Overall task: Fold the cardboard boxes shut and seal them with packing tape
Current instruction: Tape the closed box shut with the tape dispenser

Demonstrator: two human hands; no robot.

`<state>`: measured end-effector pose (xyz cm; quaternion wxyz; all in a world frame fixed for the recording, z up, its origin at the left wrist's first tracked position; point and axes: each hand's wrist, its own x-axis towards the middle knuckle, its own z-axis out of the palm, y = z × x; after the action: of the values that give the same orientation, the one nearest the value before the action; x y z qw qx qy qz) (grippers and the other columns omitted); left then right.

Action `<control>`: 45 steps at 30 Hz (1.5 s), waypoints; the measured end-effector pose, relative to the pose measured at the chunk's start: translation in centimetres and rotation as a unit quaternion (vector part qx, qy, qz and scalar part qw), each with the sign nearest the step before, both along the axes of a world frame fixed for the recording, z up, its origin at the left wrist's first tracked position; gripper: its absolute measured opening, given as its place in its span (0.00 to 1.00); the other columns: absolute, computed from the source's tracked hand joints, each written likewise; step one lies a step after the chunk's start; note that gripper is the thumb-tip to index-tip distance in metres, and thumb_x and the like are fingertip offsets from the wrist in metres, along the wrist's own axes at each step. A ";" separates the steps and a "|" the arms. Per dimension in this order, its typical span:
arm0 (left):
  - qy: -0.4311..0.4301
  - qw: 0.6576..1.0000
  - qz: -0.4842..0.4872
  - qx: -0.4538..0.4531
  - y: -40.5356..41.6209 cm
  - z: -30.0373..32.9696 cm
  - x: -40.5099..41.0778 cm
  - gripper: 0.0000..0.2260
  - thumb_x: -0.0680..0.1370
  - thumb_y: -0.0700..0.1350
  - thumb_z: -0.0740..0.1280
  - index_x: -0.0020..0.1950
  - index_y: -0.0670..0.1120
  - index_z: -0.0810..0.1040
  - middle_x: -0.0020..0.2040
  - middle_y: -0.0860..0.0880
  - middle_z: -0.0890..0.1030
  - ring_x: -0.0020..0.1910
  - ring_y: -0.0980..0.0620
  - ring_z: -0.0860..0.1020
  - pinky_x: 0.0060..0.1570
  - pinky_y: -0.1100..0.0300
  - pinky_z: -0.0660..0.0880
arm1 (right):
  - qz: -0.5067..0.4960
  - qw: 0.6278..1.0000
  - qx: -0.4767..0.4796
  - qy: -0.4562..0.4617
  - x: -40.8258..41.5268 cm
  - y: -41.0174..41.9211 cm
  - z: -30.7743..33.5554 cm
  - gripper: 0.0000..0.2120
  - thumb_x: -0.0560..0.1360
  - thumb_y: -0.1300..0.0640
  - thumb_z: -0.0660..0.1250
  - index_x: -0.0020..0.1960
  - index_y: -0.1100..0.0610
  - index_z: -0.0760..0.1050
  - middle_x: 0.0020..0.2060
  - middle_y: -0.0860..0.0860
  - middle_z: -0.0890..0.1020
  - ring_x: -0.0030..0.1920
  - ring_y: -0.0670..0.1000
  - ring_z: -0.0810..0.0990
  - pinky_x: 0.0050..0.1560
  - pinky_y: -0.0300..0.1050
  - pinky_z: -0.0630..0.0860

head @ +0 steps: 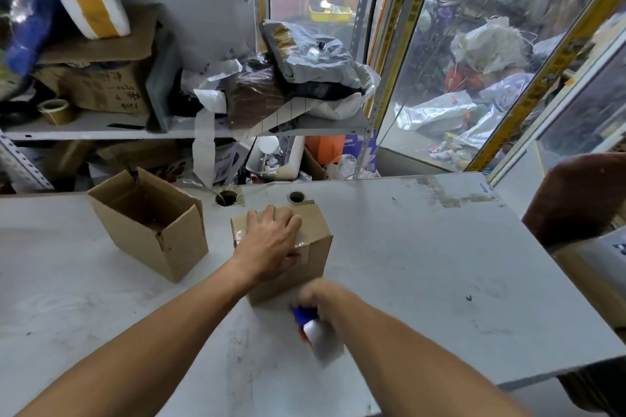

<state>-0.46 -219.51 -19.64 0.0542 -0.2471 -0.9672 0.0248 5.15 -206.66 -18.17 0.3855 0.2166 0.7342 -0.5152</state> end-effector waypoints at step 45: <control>-0.085 0.981 0.134 0.116 -0.9 1.0 -0.9 0.51 0.70 0.71 0.67 0.82 0.47 0.47 0.80 0.46 0.57 0.76 0.43 0.59 0.75 0.43 0.58 | 0.153 0.877 0.383 0.246 1.2 9.7 -5.8 0.33 0.77 0.44 0.59 0.78 0.51 0.52 0.56 0.51 0.82 0.58 0.54 0.80 0.54 0.49 0.77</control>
<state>-1.37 -220.45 -18.59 -0.0042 -0.1089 -0.9889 -0.1014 6.34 -197.00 -24.02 0.1538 0.0984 0.9692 -0.1651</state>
